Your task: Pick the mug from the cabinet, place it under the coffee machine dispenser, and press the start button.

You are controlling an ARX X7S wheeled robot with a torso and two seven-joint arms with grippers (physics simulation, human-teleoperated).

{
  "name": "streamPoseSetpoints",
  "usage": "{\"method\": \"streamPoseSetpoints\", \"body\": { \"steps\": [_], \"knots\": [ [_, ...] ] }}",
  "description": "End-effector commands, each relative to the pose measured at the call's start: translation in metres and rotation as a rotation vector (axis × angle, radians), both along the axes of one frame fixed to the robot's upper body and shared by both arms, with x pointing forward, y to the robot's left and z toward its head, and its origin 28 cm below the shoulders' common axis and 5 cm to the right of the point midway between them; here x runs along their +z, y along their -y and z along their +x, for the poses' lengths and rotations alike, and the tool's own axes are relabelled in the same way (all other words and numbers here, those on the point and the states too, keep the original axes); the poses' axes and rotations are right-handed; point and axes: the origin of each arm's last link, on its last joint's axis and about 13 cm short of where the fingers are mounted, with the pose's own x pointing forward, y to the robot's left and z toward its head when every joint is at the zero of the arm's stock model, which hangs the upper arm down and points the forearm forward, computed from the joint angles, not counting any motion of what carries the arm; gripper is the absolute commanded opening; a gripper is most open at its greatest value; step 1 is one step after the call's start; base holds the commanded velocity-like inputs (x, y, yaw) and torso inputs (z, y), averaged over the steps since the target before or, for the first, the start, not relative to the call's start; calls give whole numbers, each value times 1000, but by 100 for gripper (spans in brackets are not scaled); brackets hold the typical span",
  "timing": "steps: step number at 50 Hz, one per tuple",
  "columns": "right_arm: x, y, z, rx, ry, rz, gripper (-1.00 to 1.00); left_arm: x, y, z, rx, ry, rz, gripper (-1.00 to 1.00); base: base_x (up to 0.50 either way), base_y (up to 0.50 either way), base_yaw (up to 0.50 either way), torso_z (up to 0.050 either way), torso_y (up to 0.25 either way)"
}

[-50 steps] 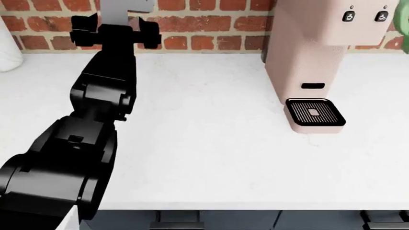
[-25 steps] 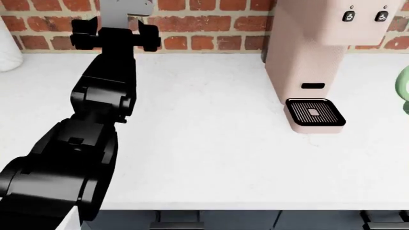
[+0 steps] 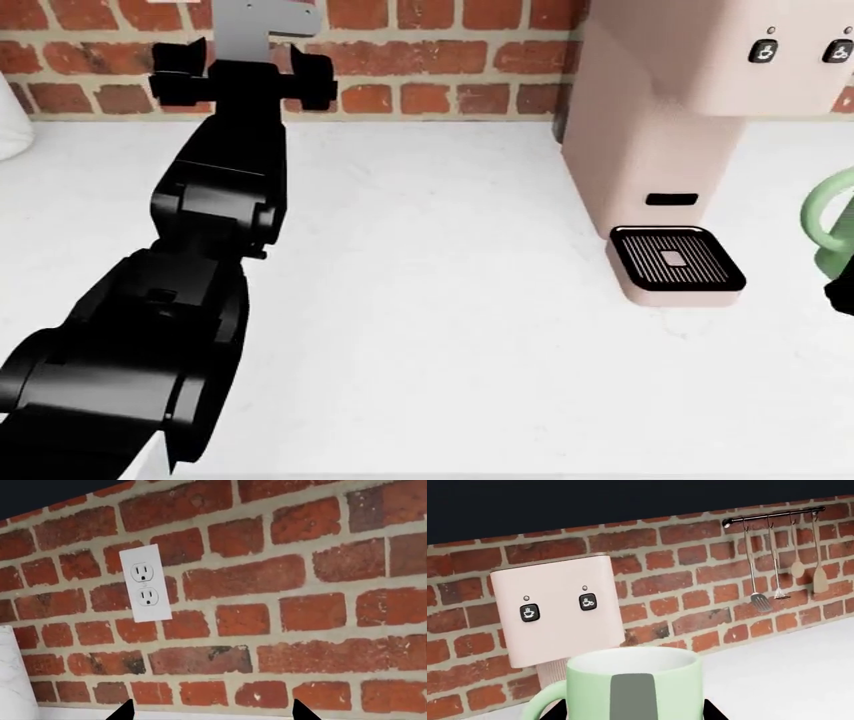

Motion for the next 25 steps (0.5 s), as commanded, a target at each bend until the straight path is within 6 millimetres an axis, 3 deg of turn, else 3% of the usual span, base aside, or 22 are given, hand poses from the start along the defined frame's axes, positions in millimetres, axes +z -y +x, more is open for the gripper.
{"method": "streamPoseSetpoints", "body": {
  "steps": [1,7,25],
  "knots": [
    [-24,-15,12,54,-11,2,-100,-1,1,0,-1,-2,-1,100,0,0,0,0,0],
    [-38,-26,27,133,39,6,-100,-1,1,0,-1,-3,0,100,0,0,0,0,0],
    [-51,-39,58,165,125,-101,-100,-3,4,0,-6,-11,0,100,0,0,0,0,0]
  ]
}}
